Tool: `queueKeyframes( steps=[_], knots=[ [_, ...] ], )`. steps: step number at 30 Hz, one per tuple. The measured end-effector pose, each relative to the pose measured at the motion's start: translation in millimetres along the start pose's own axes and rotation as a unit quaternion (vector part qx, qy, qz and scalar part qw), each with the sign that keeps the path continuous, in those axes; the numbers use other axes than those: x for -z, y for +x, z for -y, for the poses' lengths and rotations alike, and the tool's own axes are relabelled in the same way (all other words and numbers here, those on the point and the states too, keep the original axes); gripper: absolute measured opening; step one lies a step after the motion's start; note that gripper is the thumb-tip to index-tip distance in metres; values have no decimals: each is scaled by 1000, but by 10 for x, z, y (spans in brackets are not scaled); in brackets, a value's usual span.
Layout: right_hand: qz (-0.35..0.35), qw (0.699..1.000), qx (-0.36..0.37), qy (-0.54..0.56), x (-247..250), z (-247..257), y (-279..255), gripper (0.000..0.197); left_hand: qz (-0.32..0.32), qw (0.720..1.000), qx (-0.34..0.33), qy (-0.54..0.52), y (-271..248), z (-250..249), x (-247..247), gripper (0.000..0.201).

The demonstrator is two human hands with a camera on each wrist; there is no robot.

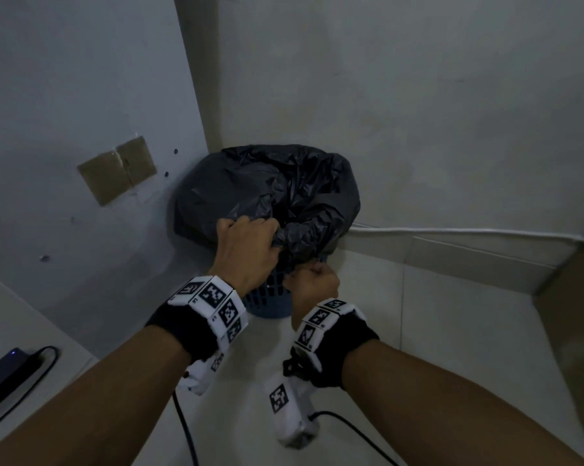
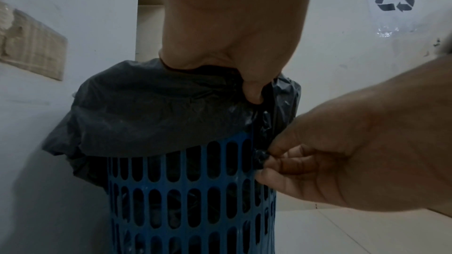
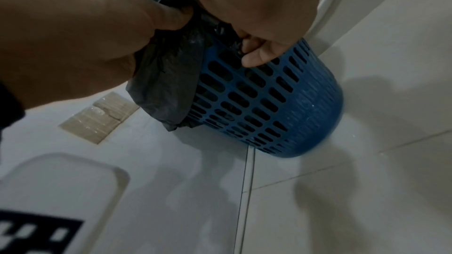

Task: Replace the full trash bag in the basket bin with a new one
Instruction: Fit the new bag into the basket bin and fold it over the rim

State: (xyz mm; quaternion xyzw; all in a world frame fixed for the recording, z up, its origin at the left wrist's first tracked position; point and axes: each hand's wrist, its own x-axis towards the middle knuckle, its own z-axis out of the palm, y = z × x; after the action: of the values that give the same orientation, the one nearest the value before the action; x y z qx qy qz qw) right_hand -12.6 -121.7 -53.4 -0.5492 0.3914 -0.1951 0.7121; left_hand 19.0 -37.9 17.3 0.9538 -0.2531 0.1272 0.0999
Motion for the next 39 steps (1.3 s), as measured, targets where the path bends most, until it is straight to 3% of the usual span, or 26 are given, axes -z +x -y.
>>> queueKeyframes(
  steps=[3, 6, 14, 18, 22, 28, 31, 34, 39],
  knots=[
    [-3, 1000, 12, -27, -11, 19, -25, 8, -7, 1000, 4, 6, 3, 6, -8, 14],
    [43, 996, 44, -61, -26, 24, -75, 9, -13, 1000, 8, 7, 29, 11, -22, 13],
    [15, 987, 123, -98, 34, 28, 30, 9, -11, 1000, 0, 4, -3, 32, -4, 14],
    [11, 993, 93, -67, -78, -8, 71, 28, -30, 999, 6, 13, 6, 57, -25, 14],
    [55, 998, 36, -10, -100, -23, 44, 22, -31, 999, 20, 21, 57, 86, -60, 12],
    [63, 993, 70, -77, -167, -46, -75, 20, -12, 999, 27, 16, 122, 94, -23, 10],
    [80, 996, 12, -31, -135, -11, 14, 7, -9, 1000, 27, 10, 106, 110, -8, 11],
    [120, 990, -53, 48, -45, 74, 50, 22, -7, 1000, 26, 9, 112, 107, -9, 12],
    [60, 997, -35, 37, -66, 40, 37, 35, 2, 999, 28, 16, 126, 60, -16, 11]
  ],
)
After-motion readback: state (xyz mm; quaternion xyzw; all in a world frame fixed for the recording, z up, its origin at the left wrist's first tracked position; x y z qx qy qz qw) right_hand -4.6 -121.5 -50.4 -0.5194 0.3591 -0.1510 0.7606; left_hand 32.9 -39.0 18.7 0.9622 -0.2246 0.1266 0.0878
